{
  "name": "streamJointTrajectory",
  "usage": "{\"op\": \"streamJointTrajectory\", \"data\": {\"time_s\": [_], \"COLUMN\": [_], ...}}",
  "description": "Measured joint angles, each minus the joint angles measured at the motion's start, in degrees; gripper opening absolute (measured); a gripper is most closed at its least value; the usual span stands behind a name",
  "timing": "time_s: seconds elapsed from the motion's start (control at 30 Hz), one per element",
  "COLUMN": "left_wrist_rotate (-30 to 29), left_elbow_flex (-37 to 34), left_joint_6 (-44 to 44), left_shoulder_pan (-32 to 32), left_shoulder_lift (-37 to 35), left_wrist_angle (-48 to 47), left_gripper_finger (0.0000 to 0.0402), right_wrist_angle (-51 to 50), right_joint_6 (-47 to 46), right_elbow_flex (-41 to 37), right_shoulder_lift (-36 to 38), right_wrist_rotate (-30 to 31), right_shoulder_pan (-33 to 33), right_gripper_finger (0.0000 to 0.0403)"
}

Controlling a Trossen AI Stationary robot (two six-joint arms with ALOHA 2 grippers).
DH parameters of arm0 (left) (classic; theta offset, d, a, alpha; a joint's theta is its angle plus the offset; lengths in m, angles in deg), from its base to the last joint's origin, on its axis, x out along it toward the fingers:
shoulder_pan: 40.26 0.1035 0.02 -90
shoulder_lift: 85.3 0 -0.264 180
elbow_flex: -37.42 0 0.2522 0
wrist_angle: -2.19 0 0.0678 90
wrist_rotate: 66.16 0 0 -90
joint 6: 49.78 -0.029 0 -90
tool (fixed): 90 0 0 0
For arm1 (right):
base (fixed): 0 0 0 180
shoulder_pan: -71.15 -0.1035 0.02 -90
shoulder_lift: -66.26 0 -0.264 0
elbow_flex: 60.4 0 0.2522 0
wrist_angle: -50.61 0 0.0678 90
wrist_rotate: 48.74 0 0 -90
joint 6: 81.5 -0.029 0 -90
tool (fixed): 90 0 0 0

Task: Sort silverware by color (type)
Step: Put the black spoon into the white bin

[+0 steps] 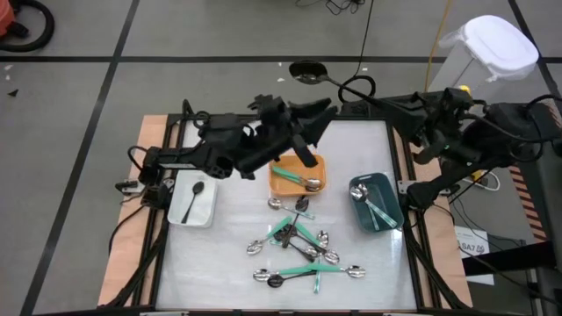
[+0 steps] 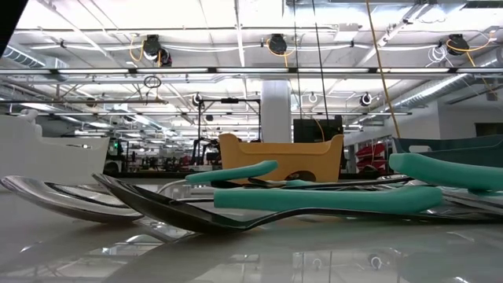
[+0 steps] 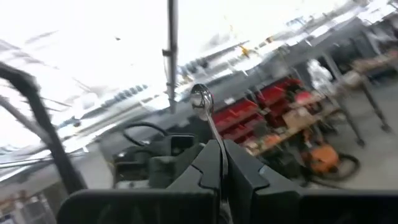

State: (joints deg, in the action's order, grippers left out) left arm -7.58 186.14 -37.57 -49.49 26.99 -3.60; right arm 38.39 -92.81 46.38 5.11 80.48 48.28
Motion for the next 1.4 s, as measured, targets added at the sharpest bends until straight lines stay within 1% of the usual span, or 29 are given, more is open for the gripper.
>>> {"op": "streamJointTrajectory", "data": {"time_s": [0.07,0.17,0.27,0.37,0.6,0.7,0.77,1.07,1.17,1.4], "left_wrist_rotate": [0.3,4.0,6.1,6.9,9.0,12.8,14.0,15.0,16.8,16.8], "left_elbow_flex": [0.1,0.0,0.0,0.0,0.0,0.0,0.0,0.0,0.0,0.0], "left_joint_6": [-1.2,-2.7,-4.0,-4.3,-4.3,-2.7,-1.1,-0.1,0.0,-0.1], "left_shoulder_pan": [0.4,0.6,0.7,0.9,1.3,1.9,2.3,2.5,2.5,2.5], "left_shoulder_lift": [0.6,1.8,2.3,2.8,3.5,3.7,4.0,4.2,4.2,4.2], "left_wrist_angle": [4.0,8.8,11.8,12.5,14.6,16.4,17.2,18.1,18.4,18.3], "left_gripper_finger": [0.0157,0.0157,0.0157,0.0157,0.0157,0.0156,0.0156,0.0156,0.0156,0.0156], "right_wrist_angle": [2.1,3.0,2.9,3.7,4.3,4.6,5.0,5.2,6.6,8.0], "right_joint_6": [2.2,4.0,4.7,5.3,7.6,8.1,8.2,10.0,11.6,13.9], "right_elbow_flex": [0.0,0.0,0.0,0.0,0.0,0.0,0.1,0.1,0.0,0.0], "right_shoulder_lift": [-0.6,-1.2,-1.4,-1.6,-2.5,-2.9,-3.2,-3.4,-3.5,-3.5], "right_wrist_rotate": [-1.7,-2.1,-3.6,-5.0,-5.1,-5.5,-5.4,-5.2,-4.8,-4.7], "right_shoulder_pan": [0.0,0.0,0.0,0.0,0.0,0.0,0.0,0.0,0.0,0.0], "right_gripper_finger": [0.0001,0.0001,0.0001,0.0001,0.0002,0.0002,0.0003,0.0003,0.0003,0.0003]}}
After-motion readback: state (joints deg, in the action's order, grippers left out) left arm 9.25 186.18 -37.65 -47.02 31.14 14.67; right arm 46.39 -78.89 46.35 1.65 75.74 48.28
